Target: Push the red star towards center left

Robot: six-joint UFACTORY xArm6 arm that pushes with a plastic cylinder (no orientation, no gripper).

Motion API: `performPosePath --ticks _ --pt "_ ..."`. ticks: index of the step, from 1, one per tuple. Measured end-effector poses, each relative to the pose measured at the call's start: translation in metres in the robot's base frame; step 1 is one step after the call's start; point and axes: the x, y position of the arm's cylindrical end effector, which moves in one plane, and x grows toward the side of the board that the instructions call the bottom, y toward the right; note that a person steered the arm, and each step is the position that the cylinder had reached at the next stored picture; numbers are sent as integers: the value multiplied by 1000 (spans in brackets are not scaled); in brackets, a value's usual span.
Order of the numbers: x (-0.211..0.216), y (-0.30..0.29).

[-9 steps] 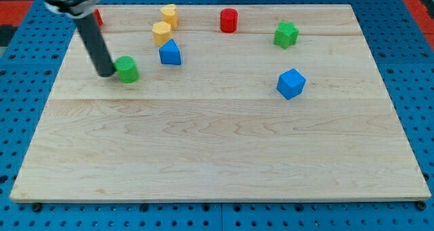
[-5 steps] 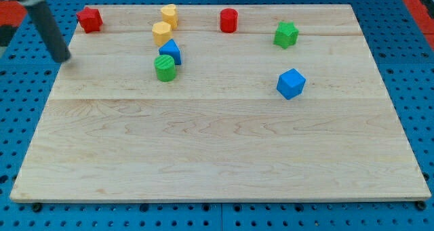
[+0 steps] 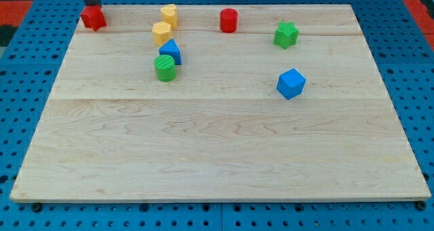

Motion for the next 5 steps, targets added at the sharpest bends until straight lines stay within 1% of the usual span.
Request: performPosePath --ticks 1,2,3,4,5 --pt "10 53" --pt "31 60" --pt "-7 70" --pt "-20 48" --pt "-10 2"
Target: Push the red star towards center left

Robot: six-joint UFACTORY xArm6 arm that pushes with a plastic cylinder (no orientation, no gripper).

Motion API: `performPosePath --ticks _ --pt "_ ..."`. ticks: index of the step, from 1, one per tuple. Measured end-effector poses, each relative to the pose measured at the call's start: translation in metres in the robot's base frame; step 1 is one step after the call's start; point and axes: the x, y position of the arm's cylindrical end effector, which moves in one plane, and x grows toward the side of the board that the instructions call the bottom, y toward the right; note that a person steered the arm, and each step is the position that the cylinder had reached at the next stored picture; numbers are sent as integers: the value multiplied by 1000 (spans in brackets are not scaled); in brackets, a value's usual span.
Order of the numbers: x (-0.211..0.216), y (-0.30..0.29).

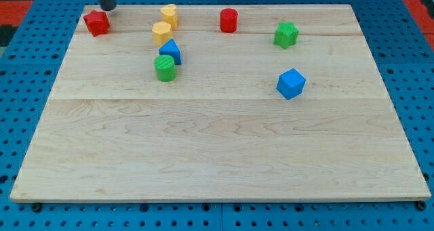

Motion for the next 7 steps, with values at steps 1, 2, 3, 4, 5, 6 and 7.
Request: performPosePath --ticks 1,2,3,4,5,6,7 --pt "22 -10" --pt "71 17" --pt "120 45" --pt "163 58" --pt "179 19" --pt "195 11" --pt "235 9"
